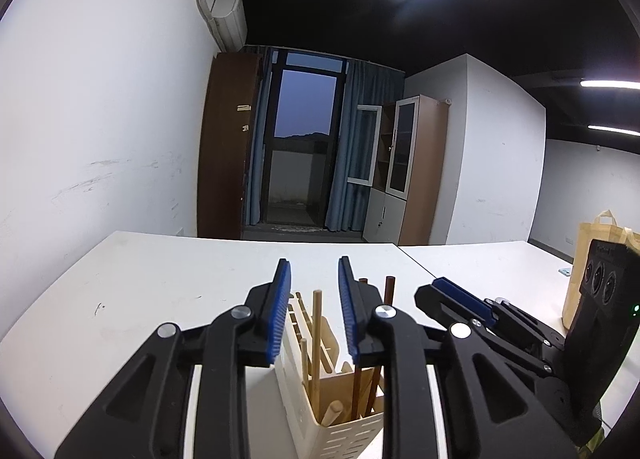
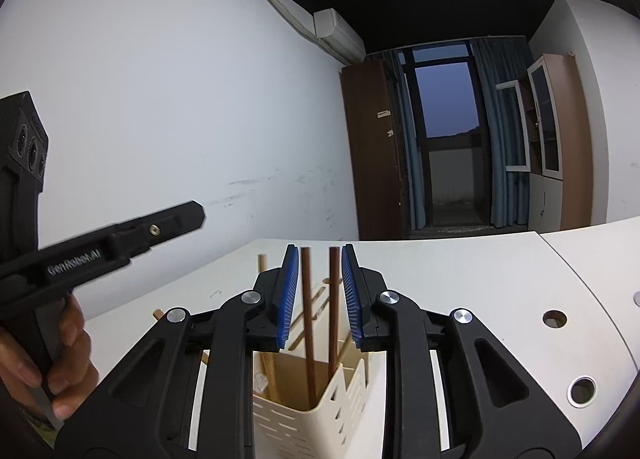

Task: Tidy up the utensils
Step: 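Open the left tool to drop its chopstick into the holder while the right tool opens too, then withdraw both open tools from the holder back toward the remaining chopsticks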

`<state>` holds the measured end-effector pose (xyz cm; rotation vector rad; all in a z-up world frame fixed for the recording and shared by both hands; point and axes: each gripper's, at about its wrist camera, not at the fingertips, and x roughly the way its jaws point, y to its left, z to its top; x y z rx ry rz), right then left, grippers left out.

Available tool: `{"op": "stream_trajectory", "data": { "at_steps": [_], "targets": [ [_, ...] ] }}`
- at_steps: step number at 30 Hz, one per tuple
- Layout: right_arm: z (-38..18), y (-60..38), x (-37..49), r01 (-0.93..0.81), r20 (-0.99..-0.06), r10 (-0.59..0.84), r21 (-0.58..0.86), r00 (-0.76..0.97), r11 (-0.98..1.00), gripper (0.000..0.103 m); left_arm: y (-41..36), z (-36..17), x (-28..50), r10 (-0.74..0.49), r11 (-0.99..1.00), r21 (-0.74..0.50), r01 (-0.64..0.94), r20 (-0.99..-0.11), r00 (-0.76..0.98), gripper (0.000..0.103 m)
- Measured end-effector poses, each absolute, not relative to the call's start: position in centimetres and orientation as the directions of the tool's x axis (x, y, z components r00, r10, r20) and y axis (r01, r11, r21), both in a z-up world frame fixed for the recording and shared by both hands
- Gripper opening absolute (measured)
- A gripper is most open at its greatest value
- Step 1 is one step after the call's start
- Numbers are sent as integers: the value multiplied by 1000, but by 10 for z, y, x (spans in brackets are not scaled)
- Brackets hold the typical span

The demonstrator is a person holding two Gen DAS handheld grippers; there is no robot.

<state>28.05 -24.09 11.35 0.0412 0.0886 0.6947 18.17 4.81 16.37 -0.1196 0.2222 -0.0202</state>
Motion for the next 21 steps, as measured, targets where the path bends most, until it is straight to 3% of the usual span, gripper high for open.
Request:
{"op": "stream_trajectory", "data": {
  "at_steps": [9,16,21],
  "targets": [
    [109,-245,271,-618,-95,621,64,778,784,28,47,166,166,-25,994,-112,-1,-224,974,25],
    [107,-242,258,-613,-120,613,45,781,789,34,47,166,153,-12,995,-96,-12,-245,969,32],
    [104,-243,251,-611,-187,612,71,769,789,38,49,163,142,10,995,-89,-37,-283,959,37]
  ]
}}
